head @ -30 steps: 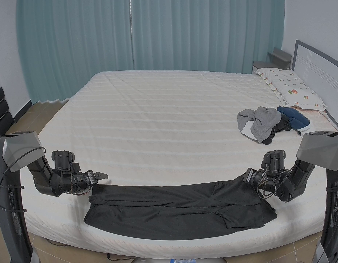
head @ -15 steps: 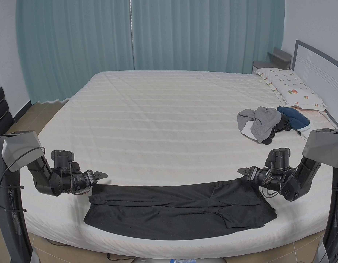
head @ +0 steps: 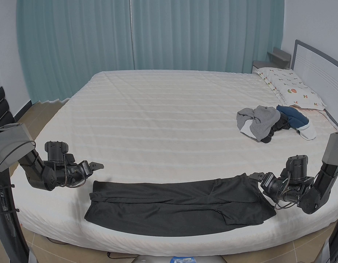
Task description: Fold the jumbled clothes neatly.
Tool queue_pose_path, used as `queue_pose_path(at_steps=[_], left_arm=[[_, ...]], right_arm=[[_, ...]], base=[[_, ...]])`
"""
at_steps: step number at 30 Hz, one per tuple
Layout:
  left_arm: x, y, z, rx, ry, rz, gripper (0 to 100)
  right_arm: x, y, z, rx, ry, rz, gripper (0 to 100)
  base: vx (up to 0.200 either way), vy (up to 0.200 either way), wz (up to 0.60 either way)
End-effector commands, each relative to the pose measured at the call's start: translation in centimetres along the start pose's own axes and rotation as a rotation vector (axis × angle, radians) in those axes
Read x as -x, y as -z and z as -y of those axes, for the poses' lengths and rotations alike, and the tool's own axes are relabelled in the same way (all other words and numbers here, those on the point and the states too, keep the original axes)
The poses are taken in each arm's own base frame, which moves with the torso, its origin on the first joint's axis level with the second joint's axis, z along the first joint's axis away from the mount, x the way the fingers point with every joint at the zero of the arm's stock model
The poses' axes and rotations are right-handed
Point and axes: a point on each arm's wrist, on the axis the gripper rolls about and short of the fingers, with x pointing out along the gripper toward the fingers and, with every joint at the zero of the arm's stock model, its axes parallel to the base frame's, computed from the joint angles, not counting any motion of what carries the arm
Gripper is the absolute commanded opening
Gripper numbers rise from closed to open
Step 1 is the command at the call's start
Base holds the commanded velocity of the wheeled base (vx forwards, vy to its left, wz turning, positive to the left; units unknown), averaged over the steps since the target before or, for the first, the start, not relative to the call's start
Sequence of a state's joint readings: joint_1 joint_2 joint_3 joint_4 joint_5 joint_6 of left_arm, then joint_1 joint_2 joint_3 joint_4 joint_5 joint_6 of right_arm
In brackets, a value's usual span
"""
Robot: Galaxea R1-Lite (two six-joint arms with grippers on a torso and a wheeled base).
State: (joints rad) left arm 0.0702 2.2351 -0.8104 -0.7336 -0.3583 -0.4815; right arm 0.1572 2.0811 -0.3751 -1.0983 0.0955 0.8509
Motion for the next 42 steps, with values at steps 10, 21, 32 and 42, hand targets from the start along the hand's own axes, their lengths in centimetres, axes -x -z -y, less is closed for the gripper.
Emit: queue_pose_path(at_steps=[10,21,32,42], left_arm=[[1.9,2.7,0.3,0.181,-0.091,-0.114,100],[0.8,4.5,2.8,0.255,-0.177,-0.085,100],[-0.5,4.0,3.1,0.299,-0.226,-0.014,100],[-0.6,4.1,3.4,0.286,-0.254,0.010,0]], right_arm=[[1.6,0.3,1.1,-0.090,-0.087,-0.014,100],[1.4,0.8,1.7,-0.097,-0.058,-0.039,100],[1.3,1.1,1.7,-0.093,-0.056,-0.049,100],[1.8,1.0,0.7,-0.065,-0.066,0.033,100]], base=[[0.000,0.000,0.00],[0.000,0.000,0.00],[0.000,0.000,0.00],[0.000,0.000,0.00]])
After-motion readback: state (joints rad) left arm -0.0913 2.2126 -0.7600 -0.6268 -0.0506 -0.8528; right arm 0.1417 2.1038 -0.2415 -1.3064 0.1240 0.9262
